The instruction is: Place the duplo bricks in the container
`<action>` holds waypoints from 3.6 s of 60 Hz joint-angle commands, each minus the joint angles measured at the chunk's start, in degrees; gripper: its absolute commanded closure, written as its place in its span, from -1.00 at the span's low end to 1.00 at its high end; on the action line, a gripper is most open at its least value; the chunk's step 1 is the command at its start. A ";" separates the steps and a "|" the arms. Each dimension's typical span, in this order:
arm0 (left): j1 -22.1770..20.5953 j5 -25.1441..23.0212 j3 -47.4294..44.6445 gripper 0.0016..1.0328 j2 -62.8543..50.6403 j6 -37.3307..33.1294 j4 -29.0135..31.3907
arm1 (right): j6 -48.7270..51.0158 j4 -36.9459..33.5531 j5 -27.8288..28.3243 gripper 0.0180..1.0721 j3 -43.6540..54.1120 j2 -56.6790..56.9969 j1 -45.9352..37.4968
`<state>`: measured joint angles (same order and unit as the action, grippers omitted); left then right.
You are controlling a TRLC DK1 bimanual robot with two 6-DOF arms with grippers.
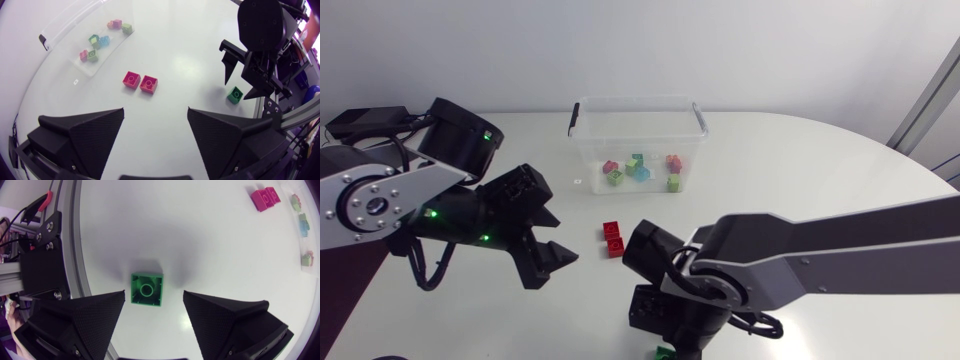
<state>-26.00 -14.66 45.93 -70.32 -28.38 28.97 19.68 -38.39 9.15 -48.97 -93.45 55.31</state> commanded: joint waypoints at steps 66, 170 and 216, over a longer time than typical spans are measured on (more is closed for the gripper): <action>-3.36 -0.99 4.87 -0.72 -22.58 -7.92 -9.64 | 3.87 -9.24 0.61 0.34 -13.61 16.28 -20.24; -3.88 -7.05 9.35 0.62 -35.32 -18.03 -15.00 | 0.44 -3.18 10.01 0.32 -57.03 -15.80 -36.06; 3.06 -9.34 14.89 0.63 -13.79 -10.99 -10.69 | -0.70 -4.67 7.55 -0.90 -69.51 -29.95 -37.64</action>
<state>-24.23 -23.40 57.14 -84.44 -40.93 18.33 19.46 -43.44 16.67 -121.30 -126.10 17.50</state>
